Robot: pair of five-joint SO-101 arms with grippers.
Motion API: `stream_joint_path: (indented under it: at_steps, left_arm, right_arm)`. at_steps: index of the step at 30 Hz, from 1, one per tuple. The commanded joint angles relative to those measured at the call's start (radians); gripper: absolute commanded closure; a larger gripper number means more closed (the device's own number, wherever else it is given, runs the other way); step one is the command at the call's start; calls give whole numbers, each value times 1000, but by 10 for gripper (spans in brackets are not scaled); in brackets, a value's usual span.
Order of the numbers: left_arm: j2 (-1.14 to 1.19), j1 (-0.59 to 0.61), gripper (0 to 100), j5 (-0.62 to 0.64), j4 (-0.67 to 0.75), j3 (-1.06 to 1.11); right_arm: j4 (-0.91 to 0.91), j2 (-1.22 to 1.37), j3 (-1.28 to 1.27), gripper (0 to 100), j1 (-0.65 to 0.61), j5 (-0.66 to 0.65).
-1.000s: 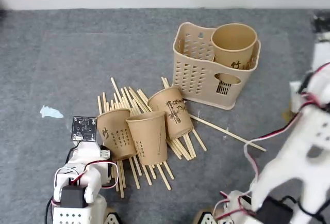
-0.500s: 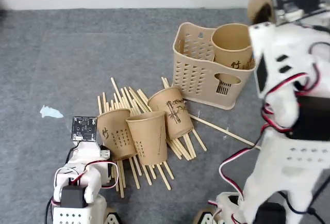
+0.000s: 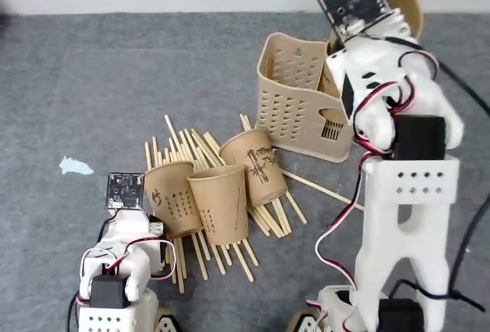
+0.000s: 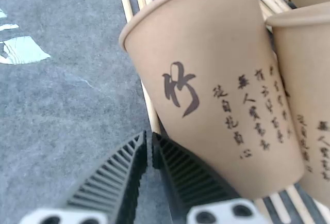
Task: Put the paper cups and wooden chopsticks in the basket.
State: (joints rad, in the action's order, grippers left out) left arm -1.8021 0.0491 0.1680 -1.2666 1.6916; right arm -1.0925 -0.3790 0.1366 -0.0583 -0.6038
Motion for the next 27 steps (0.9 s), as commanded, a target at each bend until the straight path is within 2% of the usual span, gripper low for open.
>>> stream_joint_path:
  at_steps: [1, 7, 16, 27]
  left_arm:
    - [-17, -5, 986, 8, 5, -8]
    - [-17, -5, 986, 8, 5, -8]
    - [-17, -5, 986, 8, 5, -8]
    - [-17, -5, 986, 8, 5, -8]
  right_arm:
    - [-93, -24, 2, 991, 7, -44]
    - [-231, -35, 5, 991, -16, -43]
    - [-269, -51, 117, 991, -15, -41]
    - [-300, 8, 115, 989, -24, -68]
